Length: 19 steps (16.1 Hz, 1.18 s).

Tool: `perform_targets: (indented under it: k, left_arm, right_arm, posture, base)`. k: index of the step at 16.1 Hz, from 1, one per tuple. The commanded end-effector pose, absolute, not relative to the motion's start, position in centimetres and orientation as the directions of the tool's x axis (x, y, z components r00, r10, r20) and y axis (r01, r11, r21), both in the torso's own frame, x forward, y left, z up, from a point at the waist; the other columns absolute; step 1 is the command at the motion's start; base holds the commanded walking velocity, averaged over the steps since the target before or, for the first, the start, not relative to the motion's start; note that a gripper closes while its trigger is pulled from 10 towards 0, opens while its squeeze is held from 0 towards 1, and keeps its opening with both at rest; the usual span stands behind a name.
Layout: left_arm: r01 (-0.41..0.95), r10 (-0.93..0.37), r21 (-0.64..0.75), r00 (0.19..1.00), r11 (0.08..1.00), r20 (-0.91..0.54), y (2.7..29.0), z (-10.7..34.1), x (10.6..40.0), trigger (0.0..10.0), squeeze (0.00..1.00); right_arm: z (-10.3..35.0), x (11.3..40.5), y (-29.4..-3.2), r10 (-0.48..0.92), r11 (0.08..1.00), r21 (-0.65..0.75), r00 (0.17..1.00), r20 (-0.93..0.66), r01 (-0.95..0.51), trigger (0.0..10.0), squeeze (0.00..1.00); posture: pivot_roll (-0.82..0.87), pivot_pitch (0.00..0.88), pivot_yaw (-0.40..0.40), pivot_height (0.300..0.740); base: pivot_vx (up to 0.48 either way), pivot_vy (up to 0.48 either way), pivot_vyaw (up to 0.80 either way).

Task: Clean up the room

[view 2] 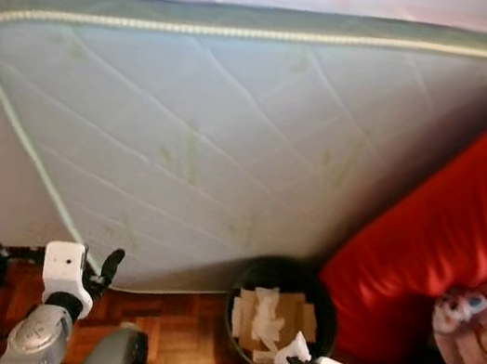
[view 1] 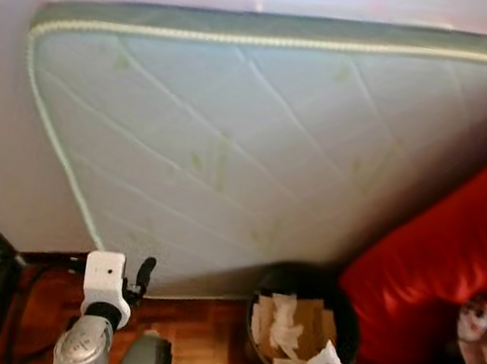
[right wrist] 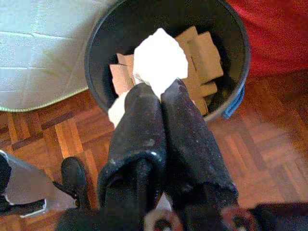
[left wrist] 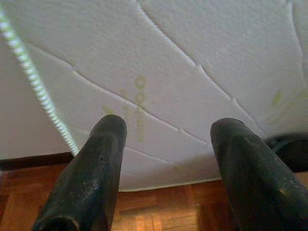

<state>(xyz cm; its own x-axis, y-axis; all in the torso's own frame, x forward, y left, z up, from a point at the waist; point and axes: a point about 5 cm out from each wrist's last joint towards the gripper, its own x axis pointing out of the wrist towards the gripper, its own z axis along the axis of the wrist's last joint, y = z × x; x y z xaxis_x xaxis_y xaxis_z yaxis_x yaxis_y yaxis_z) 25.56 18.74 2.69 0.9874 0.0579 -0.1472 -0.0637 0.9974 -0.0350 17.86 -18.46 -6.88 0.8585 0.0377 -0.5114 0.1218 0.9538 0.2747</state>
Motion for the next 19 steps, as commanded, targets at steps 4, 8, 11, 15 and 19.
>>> perform_targets:
  k: [4, 8, 11, 15, 19]
  left_arm:
    - [-0.035, 0.024, -0.066, 0.987, 0.997, -0.16, 18.2, 2.7, 25.5, 10.0, 0.0]
    - [-0.03, 0.018, -0.073, 0.988, 0.997, -0.154, 17.9, 2.8, 25.7, 10.0, 0.0]
    - [-0.033, 0.021, -0.076, 0.989, 0.997, -0.147, 17.9, 2.9, 25.8, 10.0, 0.0]
    - [-0.015, 0.005, -0.081, 0.993, 0.997, -0.119, 17.5, 3.8, 26.3, 10.0, 0.0]
    - [0.032, -0.036, -0.041, 0.996, 0.999, -0.087, 17.7, 5.1, 27.2, 10.0, 0.0]
  right_arm:
    - [-6.8, 17.3, -18.8, 0.021, 0.947, 0.291, 0.88, -0.475, 0.134, 10.0, 0.0]
    - [-1.0, 26.0, -16.3, 0.025, 0.961, 0.274, 0.979, -0.202, 0.032, 10.0, 0.0]
    - [2.1, 29.5, -15.5, 0.042, 0.968, 0.25, 0.993, -0.109, -0.014, 10.0, 0.0]
    - [3.0, 31.1, -14.3, 0.083, 0.981, 0.185, 0.985, -0.151, -0.054, 10.0, 0.0]
    - [1.7, 30.8, -14.2, 0.075, 0.99, 0.139, 0.956, -0.284, -0.036, 10.0, 0.0]
  posture:
    - [0.04, 0.171, -0.035, 0.648]
    - [0.04, 0.162, -0.042, 0.648]
    - [0.04, 0.152, -0.047, 0.648]
    - [0.04, 0.174, -0.061, 0.648]
    - [0.06, 0.241, -0.078, 0.648]
  base:
    - [0.0, 0.0, 0.0]
    - [0.0, 0.0, 0.0]
    - [0.0, 0.0, 0.0]
    - [0.0, 0.0, 0.0]
    - [0.0, 0.0, 0.0]
